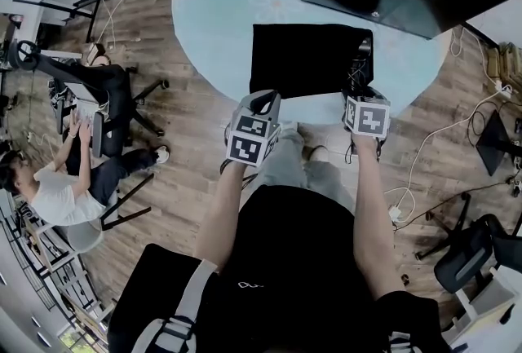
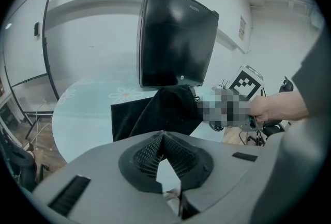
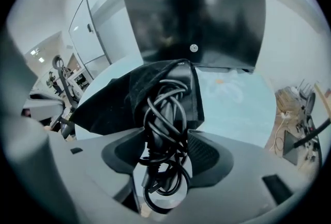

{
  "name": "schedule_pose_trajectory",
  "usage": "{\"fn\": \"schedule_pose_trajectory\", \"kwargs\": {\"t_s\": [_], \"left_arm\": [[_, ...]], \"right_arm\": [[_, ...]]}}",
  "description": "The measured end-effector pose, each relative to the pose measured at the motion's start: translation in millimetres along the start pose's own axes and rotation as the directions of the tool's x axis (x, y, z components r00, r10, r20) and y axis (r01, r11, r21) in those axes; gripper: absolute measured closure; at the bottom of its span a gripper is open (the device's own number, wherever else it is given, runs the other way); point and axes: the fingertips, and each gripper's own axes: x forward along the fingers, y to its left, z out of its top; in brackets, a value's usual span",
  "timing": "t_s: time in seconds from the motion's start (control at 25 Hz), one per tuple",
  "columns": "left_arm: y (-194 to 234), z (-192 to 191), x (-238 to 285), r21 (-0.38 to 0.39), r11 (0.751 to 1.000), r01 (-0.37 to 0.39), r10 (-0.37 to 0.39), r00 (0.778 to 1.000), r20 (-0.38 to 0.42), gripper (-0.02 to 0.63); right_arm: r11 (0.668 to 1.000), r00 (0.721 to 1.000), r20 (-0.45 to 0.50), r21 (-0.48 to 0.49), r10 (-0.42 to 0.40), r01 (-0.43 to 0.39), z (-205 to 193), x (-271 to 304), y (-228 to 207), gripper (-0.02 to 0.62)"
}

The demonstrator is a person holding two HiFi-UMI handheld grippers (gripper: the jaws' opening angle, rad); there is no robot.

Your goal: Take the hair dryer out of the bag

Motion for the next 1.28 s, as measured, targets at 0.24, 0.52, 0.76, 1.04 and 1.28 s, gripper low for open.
{"fn": "schedule_pose_trajectory", "kwargs": {"t_s": [0.24, 0.52, 0.76, 1.04, 1.28], "left_arm": [[-3, 1, -3, 0.005, 1.000, 0.002, -0.002, 1.000, 0.009, 0.604], [-18, 14, -7, -0.003, 1.000, 0.020, -0.020, 0.998, 0.055, 0.604], [-42, 43, -10, 0.001, 0.999, 0.043, -0.043, 0.991, 0.130, 0.604], [-77, 103, -24, 0.021, 0.999, 0.037, -0.041, 0.954, 0.296, 0.604], [-99, 150, -51, 0.057, 0.998, 0.010, -0.033, 0.911, 0.410, 0.604]], "right_arm": [[0.990, 0.999, 0.011, 0.135, -0.042, 0.041, -8, -8, -14, 0.333], [0.980, 0.999, -0.010, 0.191, -0.051, 0.052, -23, -21, -27, 0.327], [0.992, 0.989, 0.126, 0.112, -0.077, 0.063, 2, -59, -36, 0.438], [0.996, 0.912, 0.409, 0.088, -0.039, 0.003, 54, -130, -48, 0.509], [1.000, 0.812, 0.583, -0.009, 0.020, -0.019, 89, -186, -35, 0.589]]}}
